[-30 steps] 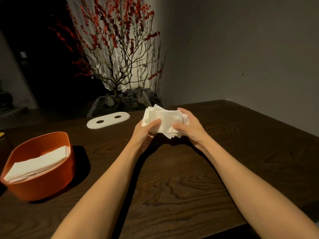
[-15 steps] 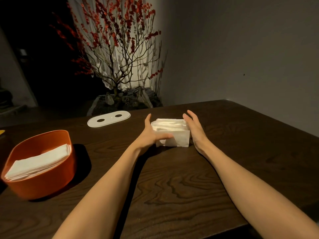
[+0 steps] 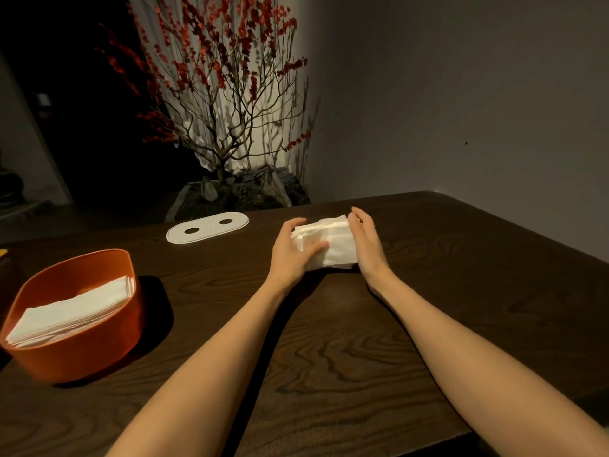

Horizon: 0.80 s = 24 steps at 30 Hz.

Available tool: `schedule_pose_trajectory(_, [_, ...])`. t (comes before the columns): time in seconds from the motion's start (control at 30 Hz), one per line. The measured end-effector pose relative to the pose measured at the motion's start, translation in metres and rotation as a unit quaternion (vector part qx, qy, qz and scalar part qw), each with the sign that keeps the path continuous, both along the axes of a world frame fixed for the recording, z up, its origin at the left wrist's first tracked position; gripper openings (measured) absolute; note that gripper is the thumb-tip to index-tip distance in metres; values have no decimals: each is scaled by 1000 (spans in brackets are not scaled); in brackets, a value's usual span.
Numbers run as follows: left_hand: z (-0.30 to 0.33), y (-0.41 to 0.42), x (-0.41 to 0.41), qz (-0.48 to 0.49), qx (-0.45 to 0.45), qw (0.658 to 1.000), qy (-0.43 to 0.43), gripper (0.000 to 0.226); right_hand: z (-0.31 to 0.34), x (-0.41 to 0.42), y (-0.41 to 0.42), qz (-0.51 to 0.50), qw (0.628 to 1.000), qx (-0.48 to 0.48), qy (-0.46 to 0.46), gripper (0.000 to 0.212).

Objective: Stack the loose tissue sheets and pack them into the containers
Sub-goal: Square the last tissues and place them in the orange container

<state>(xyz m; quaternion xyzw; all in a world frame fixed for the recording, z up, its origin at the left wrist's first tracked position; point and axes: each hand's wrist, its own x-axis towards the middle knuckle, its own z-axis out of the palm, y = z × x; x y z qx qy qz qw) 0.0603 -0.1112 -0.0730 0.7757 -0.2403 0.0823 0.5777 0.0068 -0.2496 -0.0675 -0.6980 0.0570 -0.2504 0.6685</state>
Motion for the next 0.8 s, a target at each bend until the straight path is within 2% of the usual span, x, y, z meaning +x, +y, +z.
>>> schedule_pose_trajectory(0.13, [-1,3,-3,-52,24,998,20,90,-2,3,0,-29,999,-24,21,56])
schedule_pose_trajectory(0.37, [8,19,9,-123,44,969,208,130,-1,0,-4,-41,998,25,36,44])
schedule_pose_trajectory(0.5, [6,11,3,-141,88,968,189,126,-1,1,5,-22,1000,5,10,44])
schedule_pose_trajectory(0.6, [3,8,5,-125,61,972,191,128,-5,6,3,-82,996,-13,21,40])
schedule_pose_trajectory(0.7, [2,13,10,-101,35,976,190,129,-5,5,-6,-146,988,19,41,34])
schedule_pose_trajectory(0.8, [2,11,9,-106,51,977,176,127,-2,4,-8,-105,993,36,43,36])
